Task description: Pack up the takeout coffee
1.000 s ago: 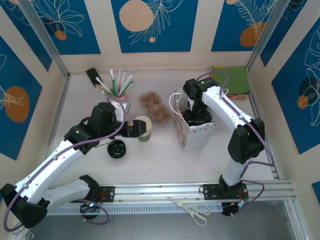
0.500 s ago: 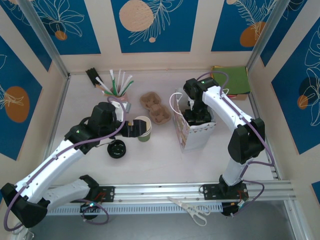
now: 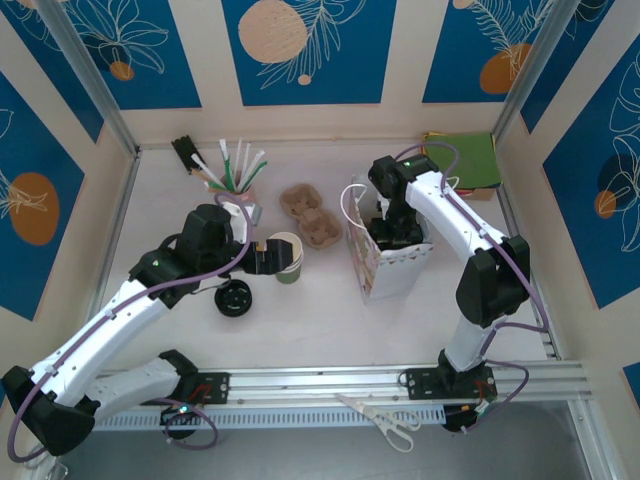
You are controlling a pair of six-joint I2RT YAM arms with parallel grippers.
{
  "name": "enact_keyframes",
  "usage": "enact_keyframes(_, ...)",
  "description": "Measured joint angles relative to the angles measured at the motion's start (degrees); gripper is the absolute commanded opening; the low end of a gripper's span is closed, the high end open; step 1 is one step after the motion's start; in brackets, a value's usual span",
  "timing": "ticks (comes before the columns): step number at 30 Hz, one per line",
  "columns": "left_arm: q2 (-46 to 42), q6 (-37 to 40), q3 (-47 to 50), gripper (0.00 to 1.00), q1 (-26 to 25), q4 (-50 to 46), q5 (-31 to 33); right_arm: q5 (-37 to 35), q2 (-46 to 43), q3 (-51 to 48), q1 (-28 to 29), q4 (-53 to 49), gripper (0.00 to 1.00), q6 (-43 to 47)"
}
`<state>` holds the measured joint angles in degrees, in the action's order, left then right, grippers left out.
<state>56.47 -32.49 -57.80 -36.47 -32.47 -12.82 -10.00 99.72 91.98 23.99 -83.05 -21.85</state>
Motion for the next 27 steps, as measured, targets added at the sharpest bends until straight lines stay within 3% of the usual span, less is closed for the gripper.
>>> enact_keyframes(27, 0.0, 0.0, 0.0, 1.0, 0.0, 0.0, 0.0, 0.5, 1.5, -1.2, -0.6, 1.3, 0.64, 0.6)
